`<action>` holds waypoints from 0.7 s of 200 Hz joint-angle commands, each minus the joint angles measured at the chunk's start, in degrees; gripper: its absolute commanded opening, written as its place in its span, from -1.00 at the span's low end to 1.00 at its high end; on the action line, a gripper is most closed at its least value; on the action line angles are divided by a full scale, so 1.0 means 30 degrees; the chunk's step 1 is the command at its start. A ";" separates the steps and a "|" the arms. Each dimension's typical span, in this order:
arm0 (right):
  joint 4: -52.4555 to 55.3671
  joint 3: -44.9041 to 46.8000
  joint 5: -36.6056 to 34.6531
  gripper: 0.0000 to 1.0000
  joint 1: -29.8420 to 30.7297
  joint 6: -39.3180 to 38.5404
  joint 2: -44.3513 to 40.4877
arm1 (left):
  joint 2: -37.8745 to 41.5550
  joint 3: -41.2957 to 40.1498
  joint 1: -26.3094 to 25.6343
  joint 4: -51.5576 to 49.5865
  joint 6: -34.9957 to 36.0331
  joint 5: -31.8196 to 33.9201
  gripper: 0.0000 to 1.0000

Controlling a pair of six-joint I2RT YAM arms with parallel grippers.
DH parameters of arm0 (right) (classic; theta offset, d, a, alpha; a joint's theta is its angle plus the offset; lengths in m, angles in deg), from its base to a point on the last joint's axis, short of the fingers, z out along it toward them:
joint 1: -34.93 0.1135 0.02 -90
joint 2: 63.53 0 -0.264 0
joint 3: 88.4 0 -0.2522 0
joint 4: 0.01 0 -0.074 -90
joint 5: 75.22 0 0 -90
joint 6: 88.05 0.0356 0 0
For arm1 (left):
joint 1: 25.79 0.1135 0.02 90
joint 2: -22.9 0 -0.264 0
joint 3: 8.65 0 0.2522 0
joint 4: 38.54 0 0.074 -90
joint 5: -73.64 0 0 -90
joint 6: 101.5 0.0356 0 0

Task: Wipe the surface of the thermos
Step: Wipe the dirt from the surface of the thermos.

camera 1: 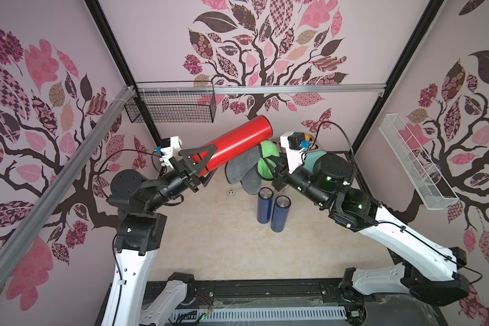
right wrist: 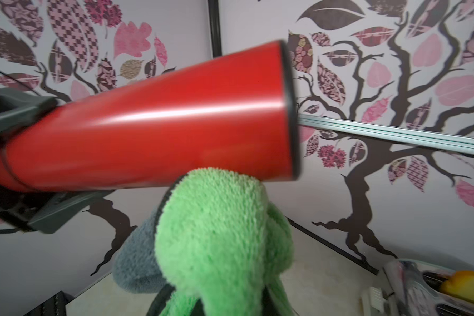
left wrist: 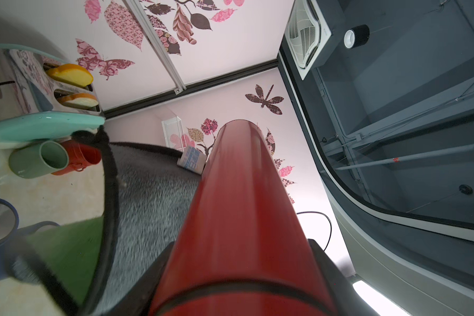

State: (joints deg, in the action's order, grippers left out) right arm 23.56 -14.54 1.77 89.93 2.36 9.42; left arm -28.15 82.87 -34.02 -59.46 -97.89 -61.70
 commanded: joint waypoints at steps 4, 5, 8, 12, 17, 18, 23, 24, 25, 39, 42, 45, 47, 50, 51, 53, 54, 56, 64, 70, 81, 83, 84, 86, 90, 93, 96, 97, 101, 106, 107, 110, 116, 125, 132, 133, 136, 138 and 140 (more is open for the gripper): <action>0.1358 -0.2013 -0.0011 -1.00 -0.0375 0.0600 -0.0322 | 0.0414 0.0746 0.0018 0.0544 0.1451 -0.0411 -1.00; 0.1375 -0.2013 0.0098 -1.00 -0.0375 0.0658 -0.0322 | 0.0424 0.0744 0.0018 0.0571 0.1471 -0.0427 -1.00; 0.1387 -0.2019 0.0602 -1.00 -0.0375 0.0883 -0.0322 | 0.0421 0.0775 0.0004 0.0614 0.1533 -0.0463 -1.00; 0.1394 -0.2027 0.1177 -1.00 -0.0344 0.1201 -0.0322 | 0.0391 0.0819 -0.0004 0.0638 0.1641 -0.0495 -1.00; 0.1354 -0.1994 0.1760 -1.00 -0.0252 0.1533 -0.0307 | 0.0378 0.0876 0.0034 0.0582 0.1772 -0.0510 -1.00; 0.1343 -0.1992 0.1848 -1.00 -0.0226 0.1607 -0.0300 | 0.0377 0.0882 0.0026 0.0561 0.1808 -0.0520 -1.00; 0.1244 -0.1920 0.2124 -1.00 0.0059 0.1825 -0.0260 | 0.0351 0.0985 0.0004 0.0410 0.1947 -0.0515 -1.00; 0.1244 -0.1911 0.2133 -1.00 0.0135 0.1841 -0.0247 | 0.0363 0.0995 0.0011 0.0373 0.1983 -0.0508 -1.00; 0.1200 -0.1907 0.2122 -1.00 0.0261 0.1864 -0.0226 | 0.0354 0.1029 0.0000 0.0339 0.2016 -0.0505 -1.00; 0.1040 -0.2065 0.1315 -1.00 0.2269 0.1299 0.0338 | 0.0253 0.1415 0.0016 -0.0356 0.2630 -0.0421 -1.00; 0.1083 -0.2197 0.1166 -1.00 0.2727 0.1180 0.0523 | 0.0202 0.1478 -0.0004 -0.0491 0.2744 -0.0414 -1.00; 0.1110 -0.2306 0.1115 -1.00 0.3151 0.1081 0.0703 | 0.0163 0.1548 -0.0006 -0.0588 0.2813 -0.0410 -1.00; 0.1123 -0.2435 0.1116 -1.00 0.3385 0.1048 0.0791 | 0.0154 0.1566 -0.0002 -0.0606 0.2833 -0.0412 -1.00; 0.1211 -0.2599 0.1204 -1.00 0.3709 0.1053 0.1059 | 0.0109 0.1584 -0.0010 -0.0625 0.2864 -0.0413 -1.00; 0.1227 -0.2676 0.1233 -1.00 0.3791 0.1045 0.1145 | 0.0096 0.1588 0.0004 -0.0613 0.2867 -0.0413 -1.00; 0.1262 -0.2814 0.1328 -1.00 0.3991 0.1061 0.1305 | 0.0107 0.1598 0.0000 -0.0620 0.2890 -0.0413 -1.00; 0.1282 -0.2871 0.1369 -1.00 0.4093 0.1078 0.1370 | 0.0080 0.1624 0.0009 -0.0626 0.2879 -0.0413 -1.00; 0.1334 -0.3009 0.1435 -1.00 0.4257 0.1091 0.1530 | 0.0082 0.1643 0.0016 -0.0630 0.2886 -0.0413 -1.00; 0.1404 -0.3485 0.1469 -1.00 0.4949 0.1104 0.2060 | 0.0027 0.1693 0.0011 -0.0586 0.2893 -0.0434 -1.00; 0.1448 -0.3810 0.1468 -1.00 0.5410 0.1042 0.2381 | -0.0013 0.1720 -0.0016 -0.0569 0.2969 -0.0457 -1.00; 0.1506 -0.4371 0.1778 -1.00 0.5745 0.1066 0.2838 | 0.0022 0.1709 -0.0026 -0.0602 0.3117 -0.0499 -1.00; 0.1522 -0.4431 0.1845 -1.00 0.5747 0.1088 0.2885 | 0.0023 0.1716 -0.0015 -0.0624 0.3143 -0.0501 -1.00; 0.1530 -0.4471 0.1876 -1.00 0.5747 0.1092 0.2893 | 0.0023 0.1712 -0.0027 -0.0628 0.3167 -0.0516 -1.00; 0.1543 -0.4544 0.1899 -1.00 0.5748 0.1095 0.2928 | 0.0045 0.1724 -0.0022 -0.0638 0.3200 -0.0527 -1.00; 0.1576 -0.4653 0.1822 -1.00 0.5748 0.1002 0.2943 | 0.0032 0.1728 -0.0012 -0.0729 0.3294 -0.0545 -1.00; 0.1590 -0.4689 0.1691 -1.00 0.5748 0.0872 0.2935 | 0.0065 0.1725 -0.0018 -0.0798 0.3391 -0.0558 -1.00; 0.1584 -0.4686 0.1506 -1.00 0.5740 0.0676 0.2916 | 0.0080 0.1754 -0.0026 -0.0938 0.3520 -0.0560 -1.00; 0.1575 -0.4701 0.1414 -1.00 0.5744 0.0622 0.2894 | 0.0096 0.1761 -0.0019 -0.0975 0.3561 -0.0560 -1.00; 0.1609 -0.4678 0.0939 -1.00 0.5733 0.0315 0.2818 | 0.0152 0.1790 -0.0013 -0.1186 0.3727 -0.0560 -1.00; 0.1743 -0.4686 0.0274 -1.00 0.5655 -0.0081 0.2706 | 0.0169 0.1824 -0.0015 -0.1456 0.3986 -0.0573 -1.00; 0.1787 -0.4701 0.0138 -1.00 0.5628 -0.0137 0.2686 | 0.0184 0.1825 -0.0027 -0.1513 0.4028 -0.0581 -1.00; 0.1898 -0.4728 -0.0207 -1.00 0.5520 -0.0282 0.2629 | 0.0216 0.1822 -0.0017 -0.1617 0.4149 -0.0606 -1.00; 0.2314 -0.4924 -0.0678 -1.00 0.5027 -0.0386 0.2509 | 0.0281 0.1825 -0.0028 -0.1899 0.4474 -0.0646 -1.00; 0.3158 -0.5292 -0.0471 -1.00 0.3711 0.0113 0.2285 | 0.0386 0.1845 -0.0026 -0.2523 0.5051 -0.0622 -1.00; 0.3704 -0.5460 0.0088 -1.00 0.2409 0.0760 0.2059 | 0.0436 0.1853 -0.0040 -0.3024 0.5502 -0.0568 -1.00; 0.3763 -0.5483 0.0163 -1.00 0.2247 0.0840 0.2026 | 0.0435 0.1839 -0.0055 -0.3073 0.5563 -0.0564 -1.00; 0.3947 -0.5510 0.0338 -1.00 0.1769 0.1042 0.1902 | 0.0463 0.1827 -0.0053 -0.3284 0.5784 -0.0524 -1.00; 0.4022 -0.5492 0.0409 -1.00 0.1523 0.1141 0.1823 | 0.0485 0.1870 -0.0051 -0.3426 0.5919 -0.0507 -1.00; 0.4099 -0.5503 0.0441 -1.00 0.1249 0.1209 0.1775 | 0.0505 0.1873 -0.0050 -0.3601 0.6056 -0.0488 -1.00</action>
State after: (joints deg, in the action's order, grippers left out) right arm 33.04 -26.78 4.37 103.31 3.56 19.21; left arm -28.35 86.46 -34.02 -68.25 -85.96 -63.10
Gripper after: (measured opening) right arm 0.079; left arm 0.646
